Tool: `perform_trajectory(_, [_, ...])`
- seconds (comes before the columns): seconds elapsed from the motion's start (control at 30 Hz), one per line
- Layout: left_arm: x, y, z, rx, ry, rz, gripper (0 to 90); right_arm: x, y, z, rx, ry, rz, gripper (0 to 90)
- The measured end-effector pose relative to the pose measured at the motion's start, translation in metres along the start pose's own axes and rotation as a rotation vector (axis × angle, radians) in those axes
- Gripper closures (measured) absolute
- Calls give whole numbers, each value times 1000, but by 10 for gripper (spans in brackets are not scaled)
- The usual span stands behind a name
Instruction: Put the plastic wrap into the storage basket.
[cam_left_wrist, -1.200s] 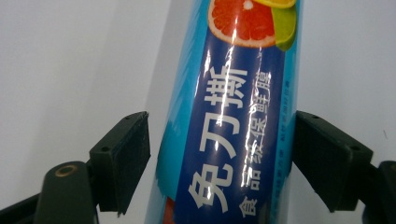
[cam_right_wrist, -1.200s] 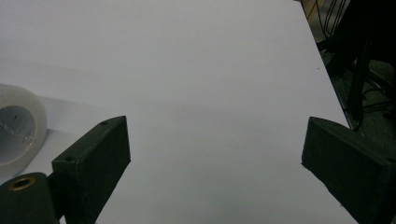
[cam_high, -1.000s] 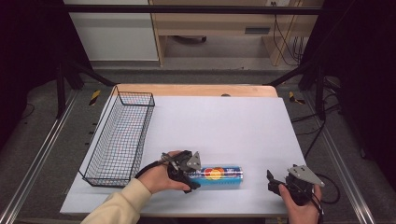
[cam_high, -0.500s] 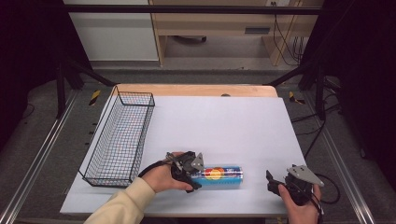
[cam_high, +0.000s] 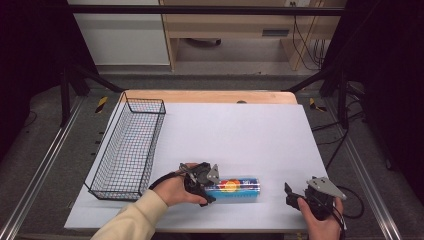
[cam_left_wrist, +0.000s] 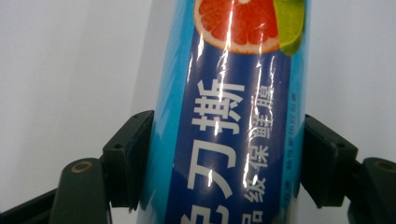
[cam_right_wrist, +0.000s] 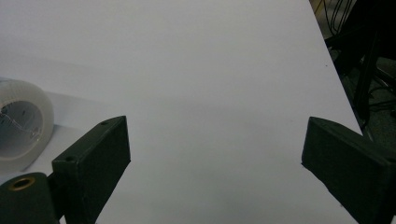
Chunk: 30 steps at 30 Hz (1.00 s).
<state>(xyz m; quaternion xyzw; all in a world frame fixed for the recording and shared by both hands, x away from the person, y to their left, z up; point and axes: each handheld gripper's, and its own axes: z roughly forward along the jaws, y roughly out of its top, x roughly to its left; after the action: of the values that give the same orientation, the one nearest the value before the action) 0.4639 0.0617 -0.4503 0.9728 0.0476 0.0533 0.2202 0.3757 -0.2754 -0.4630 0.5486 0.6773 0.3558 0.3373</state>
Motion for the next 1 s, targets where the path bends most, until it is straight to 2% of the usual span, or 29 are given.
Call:
perform_trajectory(0.53, [1,2,2,19,-7,4,285,1,0,0,2,-3,-2,88])
perform_trajectory(1.0, [0,3,1,25,3,35,296,1,0,0,-2,-4,1,93])
